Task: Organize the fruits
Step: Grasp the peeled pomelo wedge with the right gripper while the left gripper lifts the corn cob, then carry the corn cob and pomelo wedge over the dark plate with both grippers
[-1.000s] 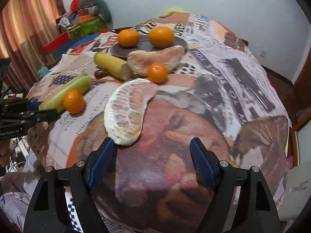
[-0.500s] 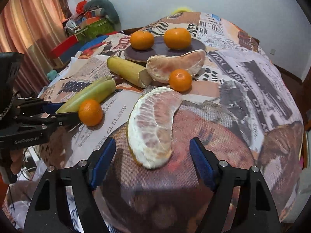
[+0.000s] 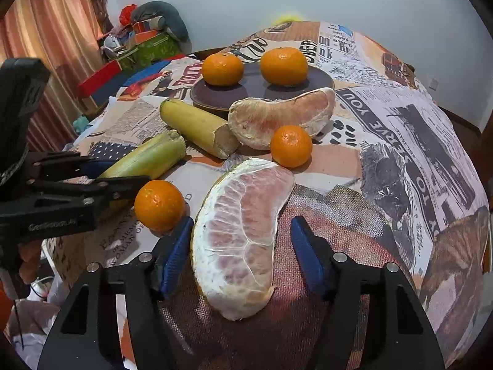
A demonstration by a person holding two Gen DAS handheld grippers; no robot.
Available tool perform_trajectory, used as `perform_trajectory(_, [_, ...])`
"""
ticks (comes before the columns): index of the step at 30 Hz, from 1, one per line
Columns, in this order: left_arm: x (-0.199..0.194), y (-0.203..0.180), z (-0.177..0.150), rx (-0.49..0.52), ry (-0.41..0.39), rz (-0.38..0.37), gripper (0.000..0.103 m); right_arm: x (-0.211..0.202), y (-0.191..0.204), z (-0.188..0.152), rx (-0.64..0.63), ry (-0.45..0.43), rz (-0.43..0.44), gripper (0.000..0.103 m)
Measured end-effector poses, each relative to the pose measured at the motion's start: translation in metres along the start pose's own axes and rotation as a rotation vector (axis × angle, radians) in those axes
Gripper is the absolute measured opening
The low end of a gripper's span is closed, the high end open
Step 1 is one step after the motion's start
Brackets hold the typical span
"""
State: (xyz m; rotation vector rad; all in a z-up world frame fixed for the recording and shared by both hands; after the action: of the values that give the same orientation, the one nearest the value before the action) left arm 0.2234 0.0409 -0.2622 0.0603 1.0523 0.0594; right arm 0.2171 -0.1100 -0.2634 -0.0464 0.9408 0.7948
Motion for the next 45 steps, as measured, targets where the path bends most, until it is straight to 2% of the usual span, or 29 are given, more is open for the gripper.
perform_trajectory(1, [0.001, 0.000, 0.001, -0.003, -0.004, -0.001, 0.040, 0.000, 0.001, 0.000, -0.004, -0.002, 0.011, 0.051])
perform_trajectory(11, [-0.004, 0.001, 0.000, 0.001, -0.028, -0.005, 0.037, -0.005, 0.000, -0.001, 0.006, -0.016, 0.043, 0.049])
perform_trajectory(26, [-0.066, 0.012, -0.002, -0.038, -0.154, -0.012, 0.037, -0.038, 0.011, 0.012, -0.029, -0.101, 0.026, 0.049])
perform_trajectory(35, [-0.100, 0.014, 0.025, -0.066, -0.260, -0.031, 0.037, -0.058, 0.011, 0.038, -0.053, -0.182, 0.008, 0.049])
perform_trajectory(45, [-0.099, 0.013, 0.062, -0.080, -0.304, -0.049, 0.037, -0.060, -0.005, 0.065, -0.049, -0.237, -0.004, 0.049])
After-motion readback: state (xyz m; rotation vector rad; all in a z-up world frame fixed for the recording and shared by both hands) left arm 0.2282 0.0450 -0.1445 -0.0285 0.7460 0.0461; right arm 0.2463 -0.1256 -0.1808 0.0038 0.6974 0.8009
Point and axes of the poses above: each gripper's, at about its wrist camera, not at the fingertips, and x roughly the way its jaws point, y to its left, z to its top, the point moved 2 cm from there along x, roughly the way its jaws point, and after that the axes turned 11 degrees about z, right-handed, at the moved point
